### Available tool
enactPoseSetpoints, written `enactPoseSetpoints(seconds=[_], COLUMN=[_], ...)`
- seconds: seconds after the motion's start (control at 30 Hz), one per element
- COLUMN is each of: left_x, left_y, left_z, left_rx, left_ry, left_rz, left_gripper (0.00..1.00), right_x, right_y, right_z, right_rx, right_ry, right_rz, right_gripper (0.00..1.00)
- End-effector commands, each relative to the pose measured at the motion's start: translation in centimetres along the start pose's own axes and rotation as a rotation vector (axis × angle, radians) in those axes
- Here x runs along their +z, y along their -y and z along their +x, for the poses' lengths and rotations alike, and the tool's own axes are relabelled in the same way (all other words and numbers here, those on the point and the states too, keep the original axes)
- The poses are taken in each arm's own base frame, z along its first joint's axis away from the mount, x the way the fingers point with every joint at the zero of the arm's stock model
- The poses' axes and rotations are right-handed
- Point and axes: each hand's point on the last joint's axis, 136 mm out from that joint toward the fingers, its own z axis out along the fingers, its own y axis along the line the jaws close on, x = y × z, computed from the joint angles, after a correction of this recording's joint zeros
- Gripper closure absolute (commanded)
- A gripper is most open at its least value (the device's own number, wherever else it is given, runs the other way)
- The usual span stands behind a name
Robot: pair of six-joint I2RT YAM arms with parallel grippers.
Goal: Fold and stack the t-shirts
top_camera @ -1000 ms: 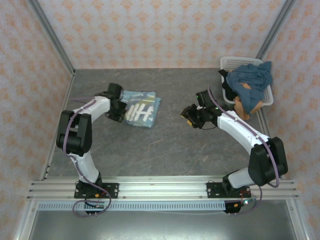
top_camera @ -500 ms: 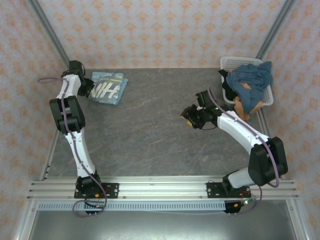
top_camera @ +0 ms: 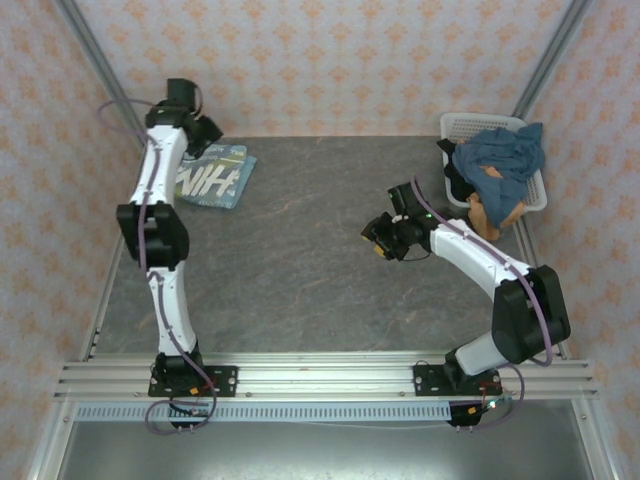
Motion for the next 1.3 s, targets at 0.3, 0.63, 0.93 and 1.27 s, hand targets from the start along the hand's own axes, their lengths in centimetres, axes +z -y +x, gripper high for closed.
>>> enactPoseSetpoints(seconds=[0.3,0.63,0.93,1.27], left_x=[7.9,9.7,11.7,15.0], left_y=[-6.9,-10.1,-9.9,-5.1], left_z=[9.0,11.9,7.5,3.4], left_rx=[0.393,0.448,0.106,-0.064], left_ry=[-0.226,-0.251,-0.168,-0.112], left_rz=[-0.419,-0.594,-0.474,-0.135], left_gripper=[0.38,0.58,0.88,0.83], right_x=[-1.4,-1.3,-1.8,-1.8], right_y=[0.5,0.5,1.6,2.9], right_z=[0.6,0.9,1.4,1.9], right_rx=[0.008,0.011,0.012,0.034], right_ry=[0.018,0.002,-0.006,-0.005], right_rz=[-0.011,-0.010,0.029,0.053], right_gripper=[0.56,0.56,0.56,0.57])
